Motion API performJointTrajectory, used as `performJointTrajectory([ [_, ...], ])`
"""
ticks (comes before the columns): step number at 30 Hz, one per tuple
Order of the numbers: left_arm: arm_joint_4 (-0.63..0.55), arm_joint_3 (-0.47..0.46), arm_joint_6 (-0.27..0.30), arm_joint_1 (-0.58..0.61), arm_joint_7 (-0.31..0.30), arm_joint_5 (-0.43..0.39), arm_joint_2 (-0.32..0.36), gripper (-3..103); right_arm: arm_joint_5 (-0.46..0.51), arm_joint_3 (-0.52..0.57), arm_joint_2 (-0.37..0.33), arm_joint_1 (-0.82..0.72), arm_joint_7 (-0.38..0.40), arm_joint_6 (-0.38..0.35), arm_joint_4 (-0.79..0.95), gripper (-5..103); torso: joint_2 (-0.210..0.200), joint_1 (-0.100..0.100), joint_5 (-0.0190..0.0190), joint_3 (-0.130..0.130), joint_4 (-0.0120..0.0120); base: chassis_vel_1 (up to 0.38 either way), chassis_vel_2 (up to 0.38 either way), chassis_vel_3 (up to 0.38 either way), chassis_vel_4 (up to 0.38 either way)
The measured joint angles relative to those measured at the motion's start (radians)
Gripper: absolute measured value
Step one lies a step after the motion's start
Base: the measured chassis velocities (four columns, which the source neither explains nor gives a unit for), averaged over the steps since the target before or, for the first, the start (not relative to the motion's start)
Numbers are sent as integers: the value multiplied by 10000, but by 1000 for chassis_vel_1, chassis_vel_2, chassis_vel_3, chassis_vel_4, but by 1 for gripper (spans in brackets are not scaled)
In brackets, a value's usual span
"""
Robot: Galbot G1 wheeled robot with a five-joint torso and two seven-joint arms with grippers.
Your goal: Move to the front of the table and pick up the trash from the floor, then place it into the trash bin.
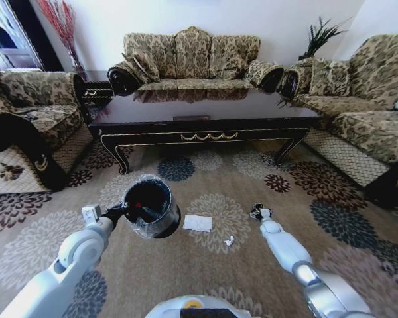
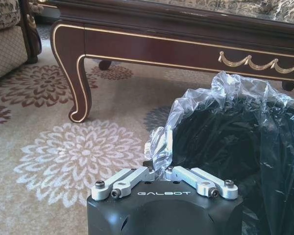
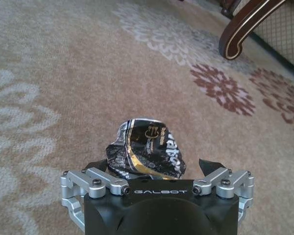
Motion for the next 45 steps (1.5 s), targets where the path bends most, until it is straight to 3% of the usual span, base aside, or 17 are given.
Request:
performJointTrajectory([
  [5,-51,-164,-6,114,0,-1,103,3,91,46,176,145,-162,-11,-293,96,0,0,1,0,1,0,0,0,0],
  [8,-84,-214,-19,140,0,-4,107,3,81,55,300,200,-184,-12,-424,80,0,0,1,0,3,0,0,0,0],
  [11,-96,-218,-22,144,1,-4,88,3,63,57,306,206,-188,-14,-470,76,0,0,1,0,2,0,0,0,0],
  [13,-99,-218,-35,150,16,17,42,3,56,66,262,207,-204,-19,-504,59,0,0,1,0,0,0,0,0,0],
  [15,-99,-216,-43,149,19,41,23,3,56,73,220,202,-211,-20,-504,59,0,0,1,0,1,0,0,0,0],
  [21,-96,-101,-75,105,34,154,-89,3,92,97,28,112,-232,-17,-290,32,0,0,-1,-1,-1,0,0,0,0],
  [26,-52,-7,-93,45,43,228,-143,3,210,87,-114,-41,-329,-13,79,22,0,0,3,0,0,0,0,0,0],
  [30,-11,49,-101,0,46,250,-169,3,271,44,-306,-255,-382,-3,589,15,0,0,3,0,1,0,0,0,0],
  [35,42,111,-117,-59,47,275,-222,3,297,4,-744,-773,-465,145,1822,15,0,0,-1,0,1,0,0,0,0],
  [40,167,235,-128,-141,53,330,-322,3,31,88,-1159,-1365,-643,842,3112,15,0,0,1,0,1,0,0,0,0],
  [45,341,409,-175,-221,74,428,-379,3,1140,214,-1731,-2420,-1063,1392,5163,15,0,0,3,0,-1,0,0,0,0],
])
